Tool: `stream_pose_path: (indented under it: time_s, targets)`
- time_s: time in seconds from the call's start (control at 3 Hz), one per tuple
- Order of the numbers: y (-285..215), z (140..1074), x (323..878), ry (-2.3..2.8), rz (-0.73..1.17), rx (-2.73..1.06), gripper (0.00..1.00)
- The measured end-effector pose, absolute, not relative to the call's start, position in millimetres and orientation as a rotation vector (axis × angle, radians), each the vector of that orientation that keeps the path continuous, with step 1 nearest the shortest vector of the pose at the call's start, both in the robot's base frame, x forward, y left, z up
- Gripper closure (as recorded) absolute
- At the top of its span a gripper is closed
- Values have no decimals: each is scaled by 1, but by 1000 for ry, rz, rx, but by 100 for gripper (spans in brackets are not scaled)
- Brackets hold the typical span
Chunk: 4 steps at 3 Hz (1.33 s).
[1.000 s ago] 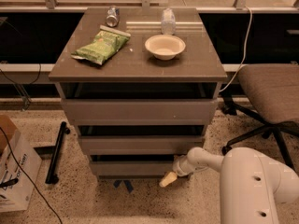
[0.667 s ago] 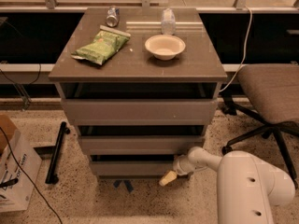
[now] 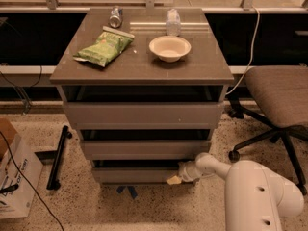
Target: Open bottom drawer
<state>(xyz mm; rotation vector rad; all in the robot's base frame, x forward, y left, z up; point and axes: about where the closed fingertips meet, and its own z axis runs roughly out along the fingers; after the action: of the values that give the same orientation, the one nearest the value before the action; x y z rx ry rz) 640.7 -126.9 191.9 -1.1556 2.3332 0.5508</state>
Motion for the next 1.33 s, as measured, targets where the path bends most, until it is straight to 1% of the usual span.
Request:
stream_pose_path:
  time_s: [0.33,0.67,1.0,1.33]
  targets:
    - [-127,192,636,2340,556,-1150,47]
    - [-127,198,636,2340,556,-1150,16]
    - [-127,199,636,2340,556,-1150,0]
    - [-127,199,636,2340,556,-1150,0]
